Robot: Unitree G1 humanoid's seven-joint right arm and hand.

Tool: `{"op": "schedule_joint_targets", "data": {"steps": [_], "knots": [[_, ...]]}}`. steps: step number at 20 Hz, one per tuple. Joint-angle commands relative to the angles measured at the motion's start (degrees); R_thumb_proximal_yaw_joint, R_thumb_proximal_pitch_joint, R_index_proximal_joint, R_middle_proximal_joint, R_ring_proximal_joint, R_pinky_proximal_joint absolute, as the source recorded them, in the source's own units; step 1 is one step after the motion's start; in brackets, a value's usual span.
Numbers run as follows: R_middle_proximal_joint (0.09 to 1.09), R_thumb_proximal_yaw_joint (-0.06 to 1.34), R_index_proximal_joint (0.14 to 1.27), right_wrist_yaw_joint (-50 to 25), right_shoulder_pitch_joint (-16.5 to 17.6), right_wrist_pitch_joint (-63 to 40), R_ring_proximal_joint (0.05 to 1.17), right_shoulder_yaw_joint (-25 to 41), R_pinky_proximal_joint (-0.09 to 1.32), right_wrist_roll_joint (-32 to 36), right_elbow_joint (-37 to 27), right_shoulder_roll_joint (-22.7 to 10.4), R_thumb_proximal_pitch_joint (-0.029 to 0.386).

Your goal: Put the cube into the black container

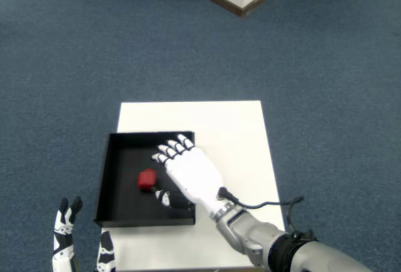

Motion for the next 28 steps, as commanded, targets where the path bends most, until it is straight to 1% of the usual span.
{"op": "schedule_joint_targets", "data": {"steps": [1, 7, 8, 10, 12, 13, 15, 16, 17, 18, 20, 21, 22, 23, 24, 25, 27, 28], "knots": [[0.23, 0.69, 0.46, -1.4, -3.1, 0.9, 0.22, -2.6, 0.06, -1.1, -2.4, -0.1, 0.134], [0.22, 0.69, 0.44, -2.2, -2.8, 1.8, 0.21, -2.7, 0.04, -1.3, -3.4, -0.2, 0.150], [0.21, 0.65, 0.39, -2.8, -2.7, 1.7, 0.21, -2.9, 0.04, -0.8, -3.8, -0.3, 0.151], [0.21, 0.50, 0.31, -5.2, -1.8, -0.4, 0.21, -5.1, 0.05, 3.0, -7.2, -0.8, 0.143], [0.20, 0.44, 0.29, -9.2, -0.1, -5.2, 0.20, -8.6, 0.05, 7.8, -9.9, -1.6, 0.153], [0.20, 0.40, 0.29, -12.7, 1.1, -8.6, 0.20, -10.4, 0.04, 8.9, -12.8, -2.3, 0.155], [0.20, 0.35, 0.29, -16.9, 3.0, -13.6, 0.21, -12.2, 0.06, 9.4, -18.3, -5.2, 0.156], [0.20, 0.34, 0.30, -18.4, 4.5, -16.6, 0.22, -13.1, 0.07, 10.4, -20.3, -7.1, 0.158], [0.20, 0.33, 0.30, -19.0, 5.7, -18.5, 0.22, -13.8, 0.08, 11.6, -20.3, -8.0, 0.161], [0.20, 0.32, 0.30, -19.7, 7.6, -21.6, 0.23, -14.4, 0.09, 13.1, -19.3, -9.4, 0.164], [0.20, 0.29, 0.30, -21.4, 10.0, -28.1, 0.23, -15.3, 0.11, 14.0, -20.0, -13.2, 0.172], [0.20, 0.25, 0.31, -22.2, 11.0, -30.9, 0.23, -15.8, 0.12, 14.8, -20.7, -14.6, 0.187], [0.20, 0.17, 0.31, -22.9, 12.4, -34.3, 0.23, -16.5, 0.13, 16.1, -21.1, -16.1, 0.212], [0.20, 0.07, 0.31, -23.3, 14.1, -37.8, 0.22, -17.1, 0.11, 17.7, -20.7, -17.8, 0.230], [0.20, 0.01, 0.30, -23.3, 15.6, -41.4, 0.22, -17.7, 0.11, 19.5, -19.4, -19.8, 0.238], [0.21, -0.01, 0.31, -22.7, 16.7, -45.2, 0.23, -18.1, 0.11, 21.4, -17.6, -21.6, 0.248], [0.21, -0.01, 0.31, -20.7, 17.7, -51.3, 0.23, -18.3, 0.11, 24.4, -14.2, -22.8, 0.257], [0.20, -0.01, 0.29, -19.5, 18.4, -54.0, 0.22, -18.3, 0.09, 26.0, -11.9, -23.6, 0.263]]}}
